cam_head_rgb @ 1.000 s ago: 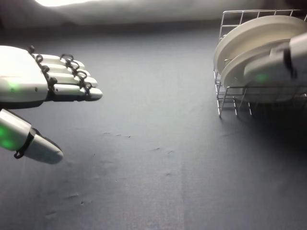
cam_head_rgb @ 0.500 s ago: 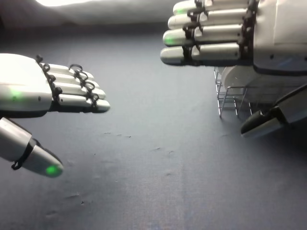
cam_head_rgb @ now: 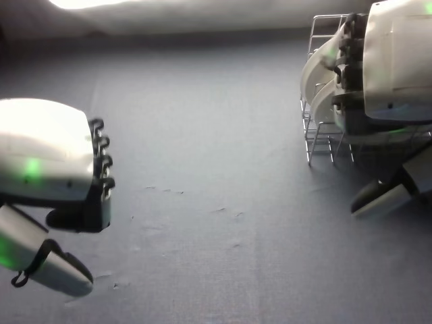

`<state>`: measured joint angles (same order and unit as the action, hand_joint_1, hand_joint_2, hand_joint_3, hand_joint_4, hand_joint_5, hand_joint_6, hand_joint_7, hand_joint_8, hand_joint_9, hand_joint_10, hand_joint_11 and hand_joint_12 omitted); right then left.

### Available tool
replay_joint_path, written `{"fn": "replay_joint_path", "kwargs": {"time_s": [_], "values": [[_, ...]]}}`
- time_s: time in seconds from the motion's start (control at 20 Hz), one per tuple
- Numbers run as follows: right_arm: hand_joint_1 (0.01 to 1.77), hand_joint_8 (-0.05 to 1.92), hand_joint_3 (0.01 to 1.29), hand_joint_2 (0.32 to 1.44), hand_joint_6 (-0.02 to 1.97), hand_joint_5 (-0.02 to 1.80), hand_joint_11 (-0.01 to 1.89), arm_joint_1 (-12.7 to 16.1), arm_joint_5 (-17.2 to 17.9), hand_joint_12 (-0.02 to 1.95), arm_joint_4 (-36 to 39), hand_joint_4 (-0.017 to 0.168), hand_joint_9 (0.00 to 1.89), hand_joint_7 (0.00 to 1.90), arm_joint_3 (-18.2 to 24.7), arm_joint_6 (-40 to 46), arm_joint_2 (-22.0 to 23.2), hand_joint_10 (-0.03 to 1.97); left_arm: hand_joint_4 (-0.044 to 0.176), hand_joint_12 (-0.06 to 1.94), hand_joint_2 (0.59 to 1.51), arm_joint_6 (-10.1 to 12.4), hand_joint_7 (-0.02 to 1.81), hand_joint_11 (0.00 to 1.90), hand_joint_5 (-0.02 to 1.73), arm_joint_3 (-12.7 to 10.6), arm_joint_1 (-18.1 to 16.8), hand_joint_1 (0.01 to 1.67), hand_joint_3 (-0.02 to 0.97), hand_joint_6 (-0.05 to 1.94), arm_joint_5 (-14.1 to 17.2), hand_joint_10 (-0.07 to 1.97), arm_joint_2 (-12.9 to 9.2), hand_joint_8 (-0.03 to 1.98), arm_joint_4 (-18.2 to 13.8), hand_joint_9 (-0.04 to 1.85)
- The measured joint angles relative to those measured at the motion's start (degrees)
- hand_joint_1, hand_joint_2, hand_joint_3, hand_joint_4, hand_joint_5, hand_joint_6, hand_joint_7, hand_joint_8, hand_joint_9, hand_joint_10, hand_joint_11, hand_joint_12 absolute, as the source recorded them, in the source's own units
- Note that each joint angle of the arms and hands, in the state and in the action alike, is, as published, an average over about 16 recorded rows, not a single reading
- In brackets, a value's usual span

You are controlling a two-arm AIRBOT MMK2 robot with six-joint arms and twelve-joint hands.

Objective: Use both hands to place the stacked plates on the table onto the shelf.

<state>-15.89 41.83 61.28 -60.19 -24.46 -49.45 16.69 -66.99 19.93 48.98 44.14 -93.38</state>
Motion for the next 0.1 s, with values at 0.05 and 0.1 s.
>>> {"fn": "replay_joint_path", "kwargs": {"time_s": [0.05, 0.1], "values": [[0.30, 1.63, 0.01, 0.87, 1.61, 1.04, 0.79, -0.06, 0.26, 1.75, 0.33, 0.003, 0.95, 1.04, -0.14, -0.10, -0.05, 1.62, 0.001, 1.64, 1.172, -0.01, 0.96, 0.72, 0.87, 0.29, -0.13, 0.04, 0.020, 1.52, 0.47, 1.53, -0.09, 1.52, -0.21, 0.86], [0.29, 1.73, 0.01, 0.87, 1.73, 1.11, 0.86, -0.09, 0.56, 1.84, 0.66, 0.003, 1.01, 1.11, -0.30, -0.18, -0.10, 1.74, 0.001, 1.74, 1.178, -0.03, 1.00, 0.76, 0.91, 0.63, -0.23, 0.04, 0.020, 1.65, 0.90, 1.66, -0.21, 1.65, -0.45, 0.90]]}}
